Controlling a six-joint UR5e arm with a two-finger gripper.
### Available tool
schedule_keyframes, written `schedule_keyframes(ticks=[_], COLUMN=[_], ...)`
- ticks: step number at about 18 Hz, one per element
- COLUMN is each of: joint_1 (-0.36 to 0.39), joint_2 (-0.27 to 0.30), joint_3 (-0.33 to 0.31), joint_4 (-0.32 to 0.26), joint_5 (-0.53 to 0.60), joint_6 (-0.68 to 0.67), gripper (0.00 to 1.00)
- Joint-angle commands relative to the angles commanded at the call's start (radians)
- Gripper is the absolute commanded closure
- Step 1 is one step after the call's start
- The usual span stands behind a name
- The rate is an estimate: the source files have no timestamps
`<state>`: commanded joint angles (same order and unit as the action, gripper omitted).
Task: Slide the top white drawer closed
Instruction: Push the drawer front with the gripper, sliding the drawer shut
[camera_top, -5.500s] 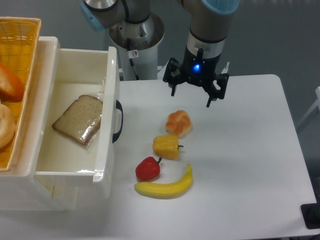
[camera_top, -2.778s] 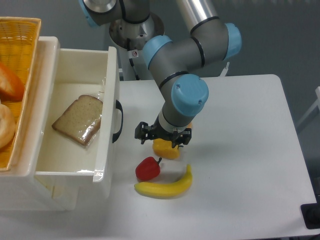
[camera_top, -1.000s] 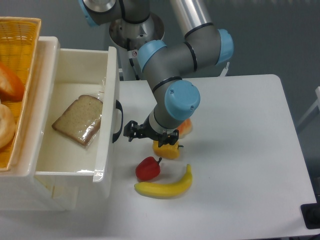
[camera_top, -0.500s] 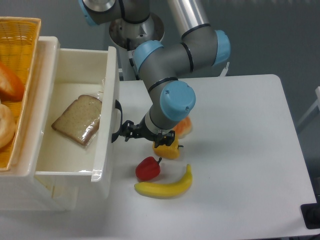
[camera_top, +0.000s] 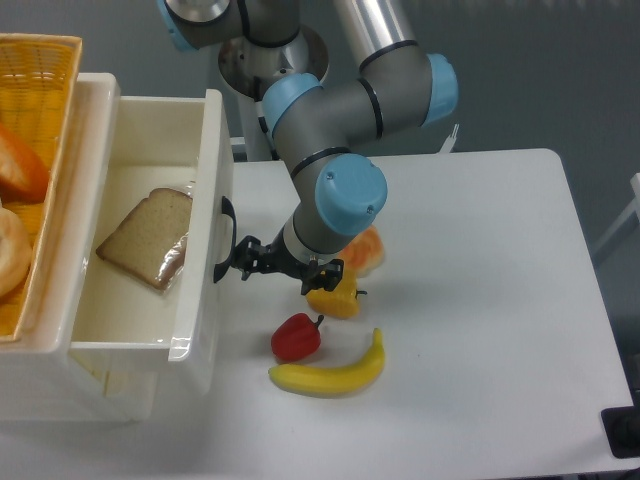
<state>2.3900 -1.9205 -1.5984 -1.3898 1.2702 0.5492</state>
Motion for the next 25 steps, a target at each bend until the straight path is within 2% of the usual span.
schedule_keyframes(ticks=[11,25], joint_1=[-0.068,-0.114], joint_2=[0.012,0.014], joint_3=[0.0,-0.003], joint_4=[0.005,0.006], joint_5=[-0.025,-0.028], joint_6=[-0.003,-0.011], gripper=[0.0,0.0])
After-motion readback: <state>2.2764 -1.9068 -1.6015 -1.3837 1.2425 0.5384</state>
